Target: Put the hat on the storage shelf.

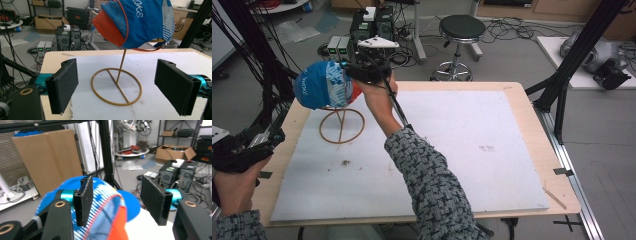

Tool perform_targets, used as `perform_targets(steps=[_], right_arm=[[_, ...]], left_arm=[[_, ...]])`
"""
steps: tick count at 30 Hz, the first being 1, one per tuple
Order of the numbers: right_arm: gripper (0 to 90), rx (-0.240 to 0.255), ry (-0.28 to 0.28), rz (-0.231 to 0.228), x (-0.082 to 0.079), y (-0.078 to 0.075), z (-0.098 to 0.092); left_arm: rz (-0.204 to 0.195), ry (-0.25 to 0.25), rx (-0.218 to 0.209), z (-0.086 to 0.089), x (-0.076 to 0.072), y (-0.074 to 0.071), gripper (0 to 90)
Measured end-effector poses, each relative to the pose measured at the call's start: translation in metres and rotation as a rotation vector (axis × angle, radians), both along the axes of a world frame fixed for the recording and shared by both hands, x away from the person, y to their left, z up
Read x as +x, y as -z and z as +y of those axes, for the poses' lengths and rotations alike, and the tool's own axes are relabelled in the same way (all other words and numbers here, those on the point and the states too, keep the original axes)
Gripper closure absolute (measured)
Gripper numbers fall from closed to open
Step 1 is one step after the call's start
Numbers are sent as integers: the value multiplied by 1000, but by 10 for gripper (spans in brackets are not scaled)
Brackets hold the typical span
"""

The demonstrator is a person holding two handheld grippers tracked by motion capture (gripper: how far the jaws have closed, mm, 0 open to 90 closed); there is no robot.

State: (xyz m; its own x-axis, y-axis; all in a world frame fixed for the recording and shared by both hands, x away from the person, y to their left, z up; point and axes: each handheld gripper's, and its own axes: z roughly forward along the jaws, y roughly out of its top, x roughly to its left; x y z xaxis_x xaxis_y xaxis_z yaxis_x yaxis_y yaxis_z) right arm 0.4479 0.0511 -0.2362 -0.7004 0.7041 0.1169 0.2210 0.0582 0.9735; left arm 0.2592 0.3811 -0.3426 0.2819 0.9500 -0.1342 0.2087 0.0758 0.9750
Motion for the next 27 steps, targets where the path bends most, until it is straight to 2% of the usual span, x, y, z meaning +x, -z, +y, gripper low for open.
perform_targets(steps=[3, 12, 15, 17, 20, 22, 27], right_arm=[[408, 4, 27, 4, -1, 0, -19], [349, 16, 128, -27, -7, 1, -87], [328, -1, 171, -19, -9, 2, -109], [314, 11, 195, -33, -11, 3, -125], [295, 2, 234, -23, -14, 4, -146], [285, 13, 257, -39, -18, 5, -160], [257, 18, 310, -45, -27, 11, -192]], left_arm=[[1, 2, 1, -2, 1, 0, 192], [1, 9, 12, -7, 3, 0, 192], [5, 12, 14, -8, 4, 1, 192], [8, 13, 17, -9, 4, 2, 192], [11, 18, 23, -11, 5, 2, 192], [13, 22, 26, -12, 5, 2, 192], [21, 19, 31, -12, 3, 4, 192]])
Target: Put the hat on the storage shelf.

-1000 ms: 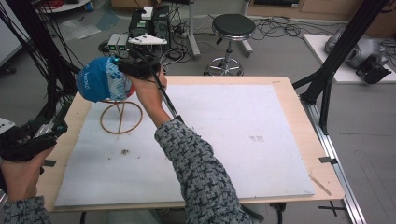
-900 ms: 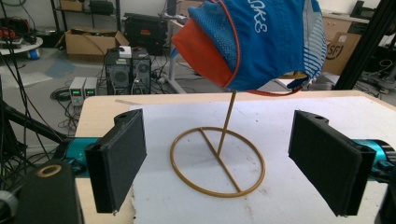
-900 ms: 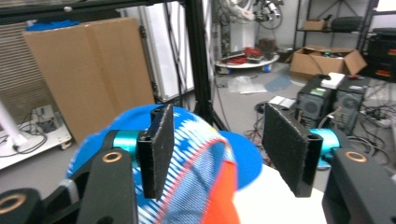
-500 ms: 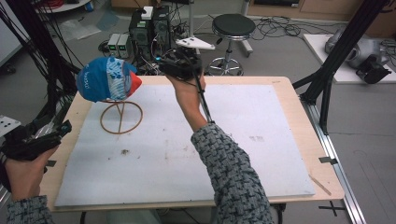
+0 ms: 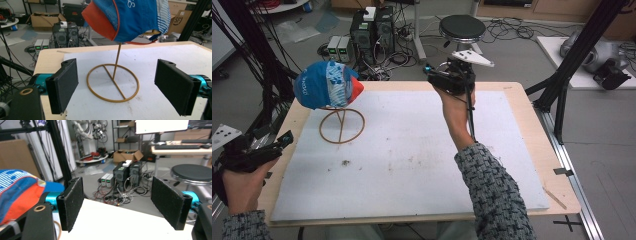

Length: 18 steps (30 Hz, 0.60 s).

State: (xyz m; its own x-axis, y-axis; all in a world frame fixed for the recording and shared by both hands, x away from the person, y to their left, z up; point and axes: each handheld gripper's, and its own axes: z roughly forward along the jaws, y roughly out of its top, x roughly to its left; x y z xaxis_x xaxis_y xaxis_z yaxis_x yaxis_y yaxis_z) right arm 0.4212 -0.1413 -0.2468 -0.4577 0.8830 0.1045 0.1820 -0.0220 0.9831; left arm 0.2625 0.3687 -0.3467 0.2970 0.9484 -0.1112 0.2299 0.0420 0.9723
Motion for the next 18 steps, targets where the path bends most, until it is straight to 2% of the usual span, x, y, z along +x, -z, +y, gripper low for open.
perform_targets(steps=[7, 12, 18], right_arm=[[234, -29, 49, -3, -17, 8, -35], [218, -12, 83, -8, -30, 14, -60], [212, -26, 123, -17, -48, 30, -85]], left_arm=[[-3, -3, -1, 0, -1, -1, 191], [-1, 3, 6, -2, 0, -1, 191], [-2, 2, 3, -3, 0, -1, 188]])
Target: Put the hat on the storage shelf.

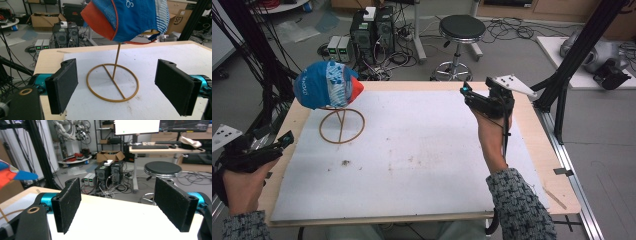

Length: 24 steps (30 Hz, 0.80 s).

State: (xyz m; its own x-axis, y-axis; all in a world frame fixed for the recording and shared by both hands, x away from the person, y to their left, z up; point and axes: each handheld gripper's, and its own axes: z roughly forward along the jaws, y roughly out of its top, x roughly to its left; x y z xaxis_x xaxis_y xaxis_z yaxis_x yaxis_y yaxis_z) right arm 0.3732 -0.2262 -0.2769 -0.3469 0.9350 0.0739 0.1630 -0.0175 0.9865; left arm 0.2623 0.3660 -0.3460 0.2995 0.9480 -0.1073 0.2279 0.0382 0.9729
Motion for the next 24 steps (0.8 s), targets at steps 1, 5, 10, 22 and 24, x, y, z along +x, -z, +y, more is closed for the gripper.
perform_targets(steps=[1, 5, 10, 22, 24], right_arm=[[212, 0, 5, 3, -2, 2, -3], [210, 9, 28, 6, -14, 14, -21], [205, 2, 56, 5, -29, 32, -42], [199, 39, 73, 34, -59, 74, -73], [199, 38, 73, 45, -63, 82, -77]], left_arm=[[-1, -1, 0, 0, 0, 0, 188], [-1, 1, 1, -2, 1, 0, 187], [5, -3, 9, -3, 2, 1, 187], [10, 6, 22, -10, 5, 3, 187], [10, 6, 24, -10, 6, 4, 187]])
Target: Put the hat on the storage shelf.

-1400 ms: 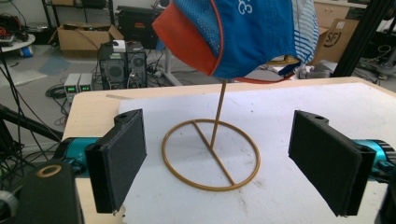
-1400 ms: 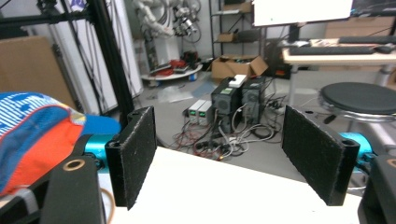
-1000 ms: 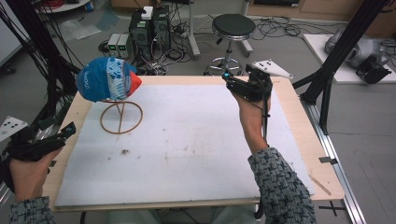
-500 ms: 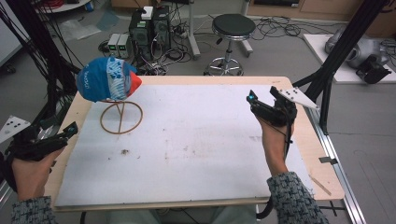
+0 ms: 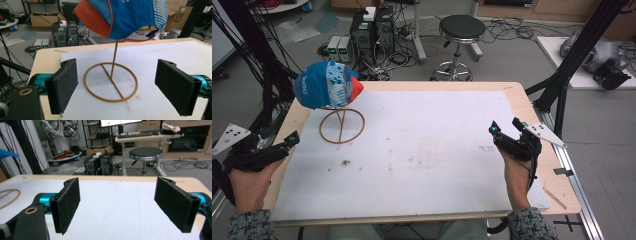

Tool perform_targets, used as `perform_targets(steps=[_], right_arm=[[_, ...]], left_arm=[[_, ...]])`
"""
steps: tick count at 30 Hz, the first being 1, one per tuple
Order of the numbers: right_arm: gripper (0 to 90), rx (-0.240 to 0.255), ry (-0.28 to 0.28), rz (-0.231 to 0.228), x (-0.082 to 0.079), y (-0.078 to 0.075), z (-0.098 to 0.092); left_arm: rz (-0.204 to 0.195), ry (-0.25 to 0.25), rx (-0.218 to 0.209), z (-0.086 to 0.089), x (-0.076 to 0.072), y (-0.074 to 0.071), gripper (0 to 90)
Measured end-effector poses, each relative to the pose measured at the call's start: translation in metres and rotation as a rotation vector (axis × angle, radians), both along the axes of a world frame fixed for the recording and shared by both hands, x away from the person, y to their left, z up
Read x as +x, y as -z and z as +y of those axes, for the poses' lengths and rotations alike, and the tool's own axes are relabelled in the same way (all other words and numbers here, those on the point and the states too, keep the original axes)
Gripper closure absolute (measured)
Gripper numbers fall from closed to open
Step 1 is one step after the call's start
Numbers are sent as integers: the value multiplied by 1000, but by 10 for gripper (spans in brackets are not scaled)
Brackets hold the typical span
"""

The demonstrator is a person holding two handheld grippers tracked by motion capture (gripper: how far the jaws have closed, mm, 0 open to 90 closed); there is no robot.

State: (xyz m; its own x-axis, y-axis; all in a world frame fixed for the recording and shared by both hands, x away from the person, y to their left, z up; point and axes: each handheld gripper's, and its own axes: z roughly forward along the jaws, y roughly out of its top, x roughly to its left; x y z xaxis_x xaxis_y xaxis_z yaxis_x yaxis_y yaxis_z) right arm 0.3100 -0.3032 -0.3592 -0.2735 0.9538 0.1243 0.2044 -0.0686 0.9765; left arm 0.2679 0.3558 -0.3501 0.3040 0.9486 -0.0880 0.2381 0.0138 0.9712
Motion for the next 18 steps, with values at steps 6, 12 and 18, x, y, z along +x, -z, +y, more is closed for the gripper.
perform_targets(steps=[6, 12, 18], right_arm=[[194, -3, 4, 15, -13, 22, -10], [193, -36, -12, 17, -22, 38, -12], [193, -51, -18, 7, -28, 45, -12]], left_arm=[[7, 4, 4, -2, 2, 2, 187], [16, 10, 23, -6, 5, 6, 187], [19, 11, 30, -8, 7, 9, 187]])
